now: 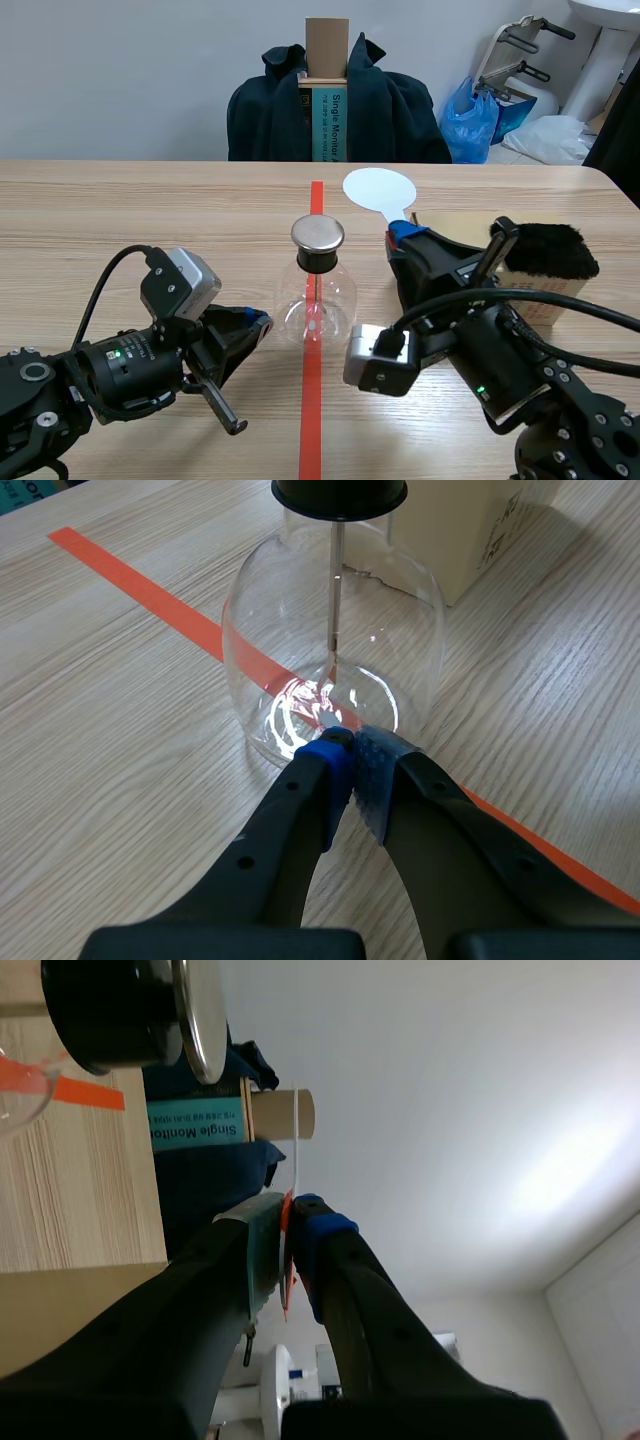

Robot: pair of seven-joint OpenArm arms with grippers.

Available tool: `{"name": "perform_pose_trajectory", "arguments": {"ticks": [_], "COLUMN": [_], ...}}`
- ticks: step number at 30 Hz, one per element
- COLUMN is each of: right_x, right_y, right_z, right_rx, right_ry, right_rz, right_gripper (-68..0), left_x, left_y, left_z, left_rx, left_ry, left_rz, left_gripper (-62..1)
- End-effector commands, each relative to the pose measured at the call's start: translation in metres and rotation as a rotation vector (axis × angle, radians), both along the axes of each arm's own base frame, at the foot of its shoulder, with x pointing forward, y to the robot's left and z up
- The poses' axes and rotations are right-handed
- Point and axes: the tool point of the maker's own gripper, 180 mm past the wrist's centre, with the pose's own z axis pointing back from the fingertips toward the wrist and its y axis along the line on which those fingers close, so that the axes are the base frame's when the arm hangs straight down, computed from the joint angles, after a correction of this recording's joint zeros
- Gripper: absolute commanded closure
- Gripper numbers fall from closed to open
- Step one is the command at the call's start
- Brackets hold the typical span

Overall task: Do the electroscope experiment.
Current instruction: 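Move the plate toward and away from the electroscope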

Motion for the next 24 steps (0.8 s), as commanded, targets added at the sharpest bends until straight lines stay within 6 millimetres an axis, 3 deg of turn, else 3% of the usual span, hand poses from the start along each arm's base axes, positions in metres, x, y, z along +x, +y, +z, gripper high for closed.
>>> {"name": "perform_pose_trajectory", "arguments": {"ticks": [1,11,24], "right_x": [0.005,0.008,-0.014], "right_y": [-0.003,-0.010,0.023], "right_z": [0.014,0.012,0.007], "right_rx": [0.019,0.022,-0.013], "right_ry": [-0.042,-0.029,-0.024], "right_rz": [-0.021,-0.063,0.151], "right_gripper": [-0.8,-0.8,-0.8], "left_x": [0.003,0.003,0.003], "left_y": [-0.002,-0.002,-0.002], "left_z": [0.010,0.010,0.010], "left_rx": [-0.028,-0.028,-0.028], "left_ry": [-0.025,-0.025,-0.025], "left_rz": [0.004,0.004,0.004], "left_gripper": [-1.8,-1.8,-1.8]}}
